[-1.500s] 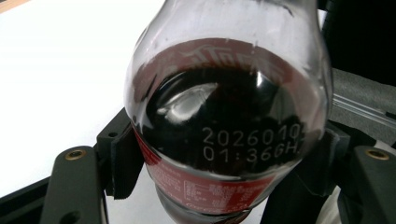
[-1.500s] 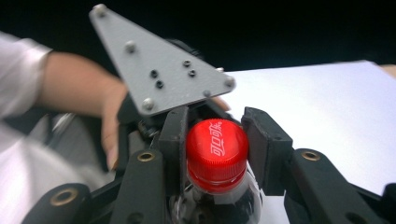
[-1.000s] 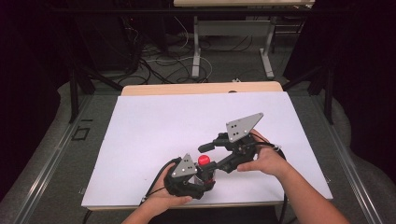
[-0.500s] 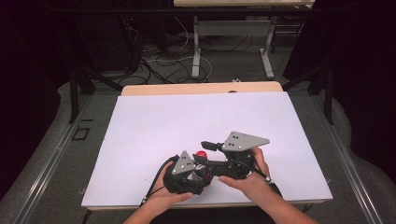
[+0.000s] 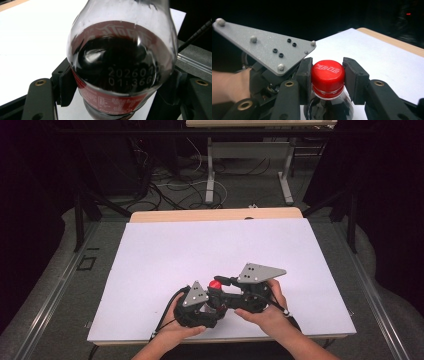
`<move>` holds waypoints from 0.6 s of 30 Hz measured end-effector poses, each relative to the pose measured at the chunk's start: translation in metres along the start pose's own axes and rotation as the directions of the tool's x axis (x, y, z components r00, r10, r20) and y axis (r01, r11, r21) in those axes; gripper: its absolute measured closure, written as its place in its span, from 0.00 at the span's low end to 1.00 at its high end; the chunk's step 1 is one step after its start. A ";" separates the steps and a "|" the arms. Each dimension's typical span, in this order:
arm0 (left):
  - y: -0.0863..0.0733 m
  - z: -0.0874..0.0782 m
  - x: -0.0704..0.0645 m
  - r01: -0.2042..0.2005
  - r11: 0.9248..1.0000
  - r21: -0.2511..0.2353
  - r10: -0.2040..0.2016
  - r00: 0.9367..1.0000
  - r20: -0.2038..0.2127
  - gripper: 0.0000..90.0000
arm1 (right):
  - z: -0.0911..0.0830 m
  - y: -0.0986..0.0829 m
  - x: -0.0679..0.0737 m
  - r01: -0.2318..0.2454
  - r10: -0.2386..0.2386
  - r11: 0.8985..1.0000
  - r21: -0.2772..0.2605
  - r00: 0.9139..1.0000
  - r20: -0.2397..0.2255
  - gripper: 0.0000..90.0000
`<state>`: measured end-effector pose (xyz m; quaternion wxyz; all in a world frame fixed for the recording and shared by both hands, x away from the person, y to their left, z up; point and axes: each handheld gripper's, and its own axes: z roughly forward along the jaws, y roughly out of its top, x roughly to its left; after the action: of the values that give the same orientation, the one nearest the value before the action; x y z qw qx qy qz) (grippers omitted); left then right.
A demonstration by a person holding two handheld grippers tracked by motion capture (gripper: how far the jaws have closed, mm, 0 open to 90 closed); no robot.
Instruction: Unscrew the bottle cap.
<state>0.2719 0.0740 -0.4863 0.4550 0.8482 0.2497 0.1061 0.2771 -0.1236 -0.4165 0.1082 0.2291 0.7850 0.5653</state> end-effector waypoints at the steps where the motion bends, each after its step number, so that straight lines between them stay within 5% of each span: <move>1: 0.000 0.001 0.000 -0.003 1.000 -0.007 0.003 1.000 0.002 0.32 | 0.001 0.002 -0.007 0.059 -0.057 0.998 0.019 0.996 -0.071 0.68; 3: -0.001 0.002 0.000 -0.012 1.000 -0.014 0.012 1.000 0.003 0.32 | 0.001 0.003 -0.011 0.066 -0.062 0.997 0.029 0.992 -0.108 0.68; 4: -0.001 0.002 0.000 -0.008 1.000 -0.010 0.008 1.000 0.014 0.32 | 0.001 0.006 -0.019 0.108 -0.095 0.993 0.058 0.978 -0.185 0.68; 5: -0.001 0.002 0.000 -0.009 1.000 -0.008 0.009 1.000 0.017 0.32 | 0.001 0.006 -0.019 0.108 -0.095 0.993 0.058 0.978 -0.185 0.68; 6: -0.001 0.002 0.000 -0.014 1.000 0.000 0.014 1.000 0.026 0.32 | 0.003 0.009 -0.027 0.132 -0.112 0.989 0.064 0.961 -0.255 0.68; 7: -0.001 0.002 0.000 -0.019 1.000 0.000 0.019 0.999 0.030 0.32 | 0.003 0.009 -0.027 0.132 -0.112 0.989 0.064 0.961 -0.255 0.68; 8: -0.001 0.002 -0.001 -0.028 1.000 0.004 0.028 0.999 0.044 0.32 | 0.004 0.011 -0.034 0.163 -0.132 0.984 0.070 0.937 -0.323 0.68; 13: -0.001 0.002 -0.001 -0.047 0.999 -0.006 0.048 0.995 0.092 0.32 | 0.006 0.014 -0.046 0.226 -0.180 0.973 0.049 0.873 -0.454 0.69; 14: -0.001 0.001 -0.002 -0.050 0.999 -0.006 0.050 0.994 0.099 0.32 | 0.006 0.014 -0.046 0.226 -0.180 0.973 0.049 0.873 -0.454 0.69; 16: -0.001 0.002 -0.003 -0.053 0.999 -0.009 0.053 0.993 0.102 0.32 | 0.005 0.015 -0.048 0.254 -0.201 0.966 0.044 0.852 -0.484 0.68; 18: 0.000 0.002 -0.003 -0.049 0.999 -0.004 0.049 0.994 0.093 0.32 | 0.006 0.014 -0.048 0.235 -0.182 0.971 0.053 0.859 -0.478 0.66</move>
<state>0.2701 0.0714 -0.4876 0.4643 0.8575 0.2074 0.0779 0.3249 -0.1376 -0.4093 -0.0374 0.0046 0.8378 0.5448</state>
